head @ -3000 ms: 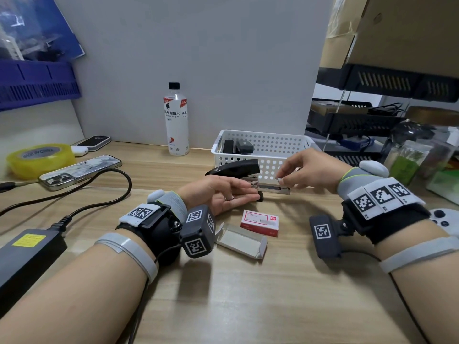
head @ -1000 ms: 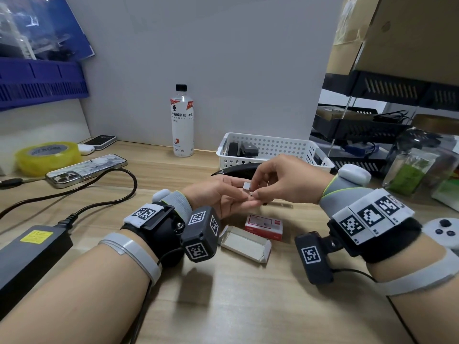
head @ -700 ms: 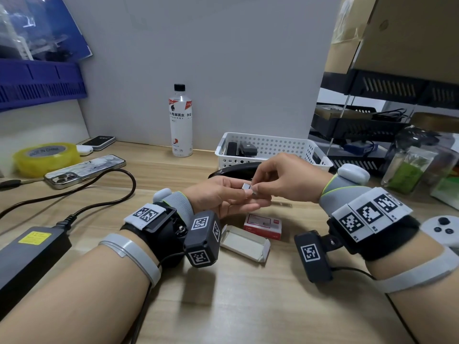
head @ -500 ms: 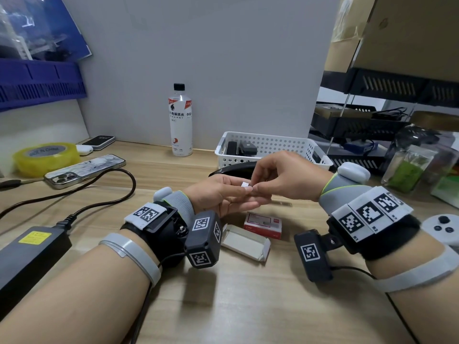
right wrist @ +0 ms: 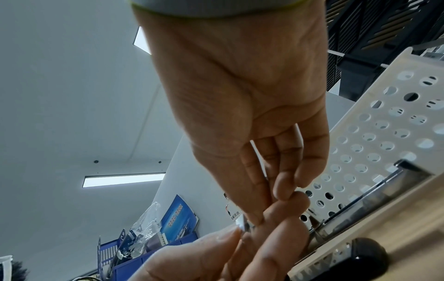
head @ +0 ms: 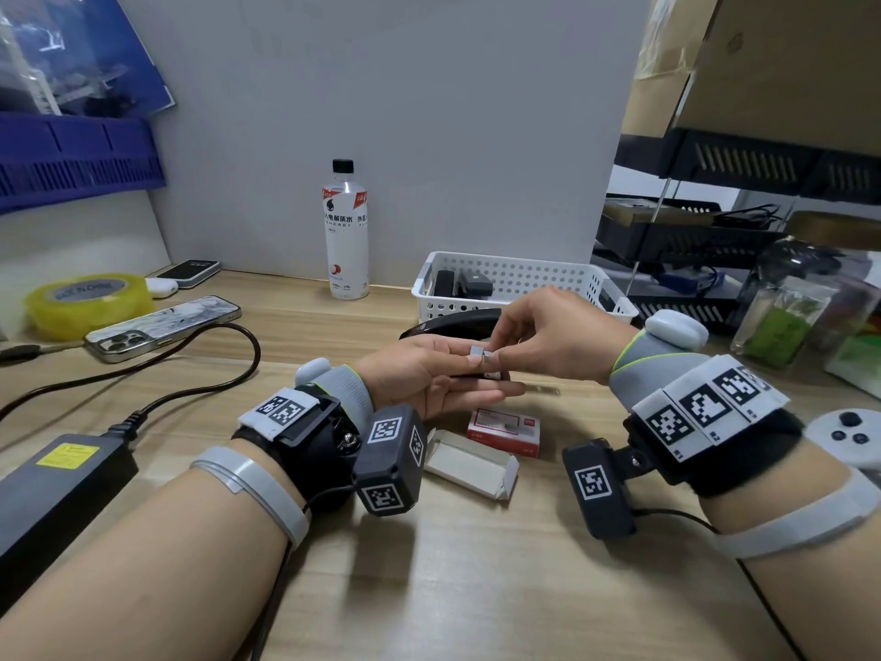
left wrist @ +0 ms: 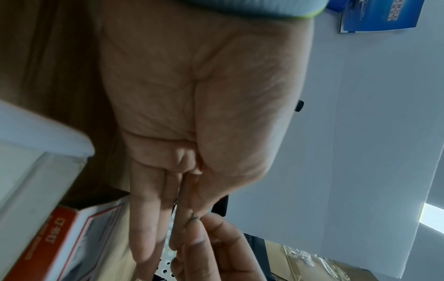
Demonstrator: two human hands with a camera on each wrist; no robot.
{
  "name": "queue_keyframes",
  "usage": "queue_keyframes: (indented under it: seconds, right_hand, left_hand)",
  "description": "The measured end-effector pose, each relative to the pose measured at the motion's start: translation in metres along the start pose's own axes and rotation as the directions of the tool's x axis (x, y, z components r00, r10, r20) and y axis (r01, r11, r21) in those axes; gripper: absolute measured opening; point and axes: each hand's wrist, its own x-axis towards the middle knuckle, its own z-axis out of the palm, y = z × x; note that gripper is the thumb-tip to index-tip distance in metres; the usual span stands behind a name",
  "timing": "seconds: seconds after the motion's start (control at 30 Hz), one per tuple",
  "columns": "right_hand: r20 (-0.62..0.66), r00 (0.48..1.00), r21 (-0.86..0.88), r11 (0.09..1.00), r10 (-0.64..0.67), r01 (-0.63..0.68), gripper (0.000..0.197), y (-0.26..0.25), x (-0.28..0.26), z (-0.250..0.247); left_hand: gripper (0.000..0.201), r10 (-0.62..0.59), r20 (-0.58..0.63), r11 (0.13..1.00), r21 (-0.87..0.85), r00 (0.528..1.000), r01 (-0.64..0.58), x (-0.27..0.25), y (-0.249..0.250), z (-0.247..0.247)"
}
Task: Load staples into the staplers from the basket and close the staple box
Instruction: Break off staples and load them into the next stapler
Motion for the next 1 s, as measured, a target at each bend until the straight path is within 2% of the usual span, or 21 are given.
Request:
queue_keyframes:
  seconds: [0.2,0.3,0.43,0.67,0.8,1.0]
  right_hand:
    - [-0.008,1.000,0.092,0.996,-0.008,0.008,0.010,0.003,0.000,-0.002]
    - [-0.065,0.997,0.184,0.982,0.043,-0.031,0.007,0.022,0.006,-0.008]
    - [-0.069,0.989,0.278,0.955,0.132,-0.108,0.006,0.050,0.010,-0.006]
    - [-0.018,0.987,0.233,0.961,0.159,-0.151,0.006,0.065,0.017,0.005]
    - [0.046,0.983,0.218,0.959,0.177,-0.183,0.010,0.065,0.019,0.016]
    - [0.045,0.980,0.245,0.949,0.191,-0.197,0.012,0.067,0.020,0.018]
  left_hand:
    - [0.037,0.007,0.015,1.000,0.018,1.000,-0.008,0.001,0.000,-0.006]
    - [0.036,0.030,-0.011,0.999,0.023,0.999,-0.030,-0.001,0.003,-0.012]
    - [0.030,0.011,-0.002,1.000,0.013,1.000,-0.011,-0.008,0.007,-0.018]
    - [0.028,-0.035,-0.107,0.995,0.089,0.994,0.045,-0.007,0.002,-0.023]
    - [0.027,-0.043,-0.113,0.994,0.097,0.993,0.054,-0.004,0.000,-0.029]
    - [0.025,-0.030,-0.121,0.993,0.107,0.992,0.043,-0.002,-0.001,-0.030]
